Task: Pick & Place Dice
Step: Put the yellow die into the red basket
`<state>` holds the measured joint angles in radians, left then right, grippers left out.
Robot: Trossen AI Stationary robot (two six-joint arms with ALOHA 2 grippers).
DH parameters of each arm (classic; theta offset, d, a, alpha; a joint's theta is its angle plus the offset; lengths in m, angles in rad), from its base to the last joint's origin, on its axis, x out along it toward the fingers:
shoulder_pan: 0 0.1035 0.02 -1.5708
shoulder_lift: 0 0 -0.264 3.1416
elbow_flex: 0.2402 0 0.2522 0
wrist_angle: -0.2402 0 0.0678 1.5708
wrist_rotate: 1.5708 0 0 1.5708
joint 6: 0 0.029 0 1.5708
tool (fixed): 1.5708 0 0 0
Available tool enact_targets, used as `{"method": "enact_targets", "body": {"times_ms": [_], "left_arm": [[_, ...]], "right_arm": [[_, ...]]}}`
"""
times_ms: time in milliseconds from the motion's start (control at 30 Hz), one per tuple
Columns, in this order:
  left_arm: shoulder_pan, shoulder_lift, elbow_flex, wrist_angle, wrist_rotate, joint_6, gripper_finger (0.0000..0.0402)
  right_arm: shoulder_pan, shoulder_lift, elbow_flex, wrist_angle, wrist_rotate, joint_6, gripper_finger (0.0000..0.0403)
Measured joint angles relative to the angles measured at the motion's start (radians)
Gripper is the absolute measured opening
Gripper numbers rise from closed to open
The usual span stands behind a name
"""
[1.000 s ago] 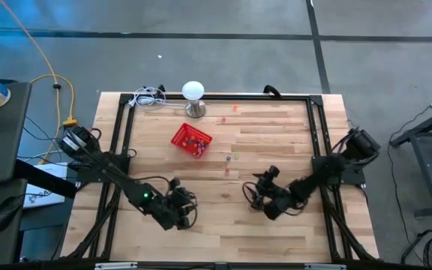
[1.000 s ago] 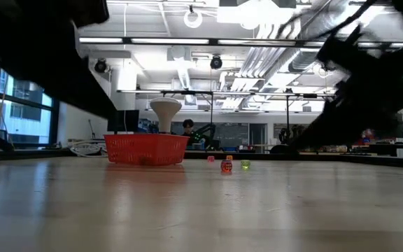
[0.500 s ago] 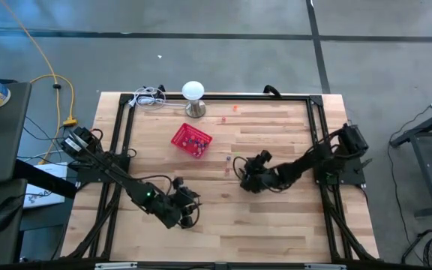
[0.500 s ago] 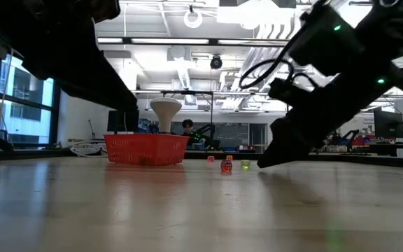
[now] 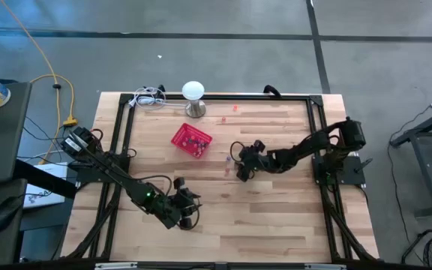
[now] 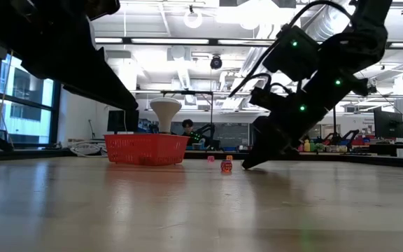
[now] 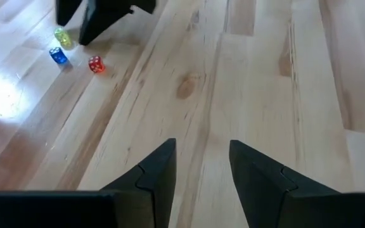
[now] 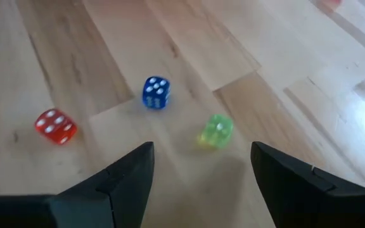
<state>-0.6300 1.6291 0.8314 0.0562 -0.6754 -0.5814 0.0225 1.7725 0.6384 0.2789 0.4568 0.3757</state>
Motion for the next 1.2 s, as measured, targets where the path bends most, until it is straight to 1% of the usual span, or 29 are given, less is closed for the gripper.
{"method": "enact_targets", "body": {"times_ms": [133,233,367,533,633,667,767,900,1033,1200], "left_arm": [[0.000,0.000,0.000,-0.014,0.001,0.041,0.0139],[0.005,0.000,0.000,-0.029,-0.006,0.077,0.0139],[0.032,0.000,0.000,-0.071,-0.011,0.110,0.0139],[0.071,0.000,0.000,-0.109,-0.008,0.111,0.0139],[0.092,0.000,0.000,-0.109,0.021,0.111,0.0139],[0.098,0.000,0.000,-0.109,0.037,0.111,0.0139],[0.111,0.000,0.000,-0.103,0.073,0.111,0.0139],[0.114,0.000,0.000,-0.104,0.075,0.111,0.0139],[0.128,-0.001,0.000,-0.113,0.071,0.138,0.0139],[0.156,-0.019,0.000,-0.110,0.073,0.160,0.0139]], "right_arm": [[-0.055,0.000,0.000,0.010,-0.089,-0.042,0.0247],[-0.086,0.000,0.000,0.008,-0.140,-0.061,0.0221],[-0.110,0.000,0.000,0.007,-0.175,-0.077,0.0166],[-0.114,0.000,0.002,0.007,-0.195,-0.131,0.0082],[-0.113,0.000,0.002,0.007,-0.198,-0.156,0.0035],[-0.113,0.000,0.002,0.006,-0.199,-0.167,0.0026],[-0.113,0.000,0.001,0.006,-0.201,-0.179,0.0025],[-0.109,-0.002,0.000,0.016,-0.200,-0.199,0.0035],[-0.105,-0.038,0.010,0.004,-0.202,-0.243,0.0030],[-0.099,-0.113,0.091,0.037,-0.204,-0.306,0.0030]]}}
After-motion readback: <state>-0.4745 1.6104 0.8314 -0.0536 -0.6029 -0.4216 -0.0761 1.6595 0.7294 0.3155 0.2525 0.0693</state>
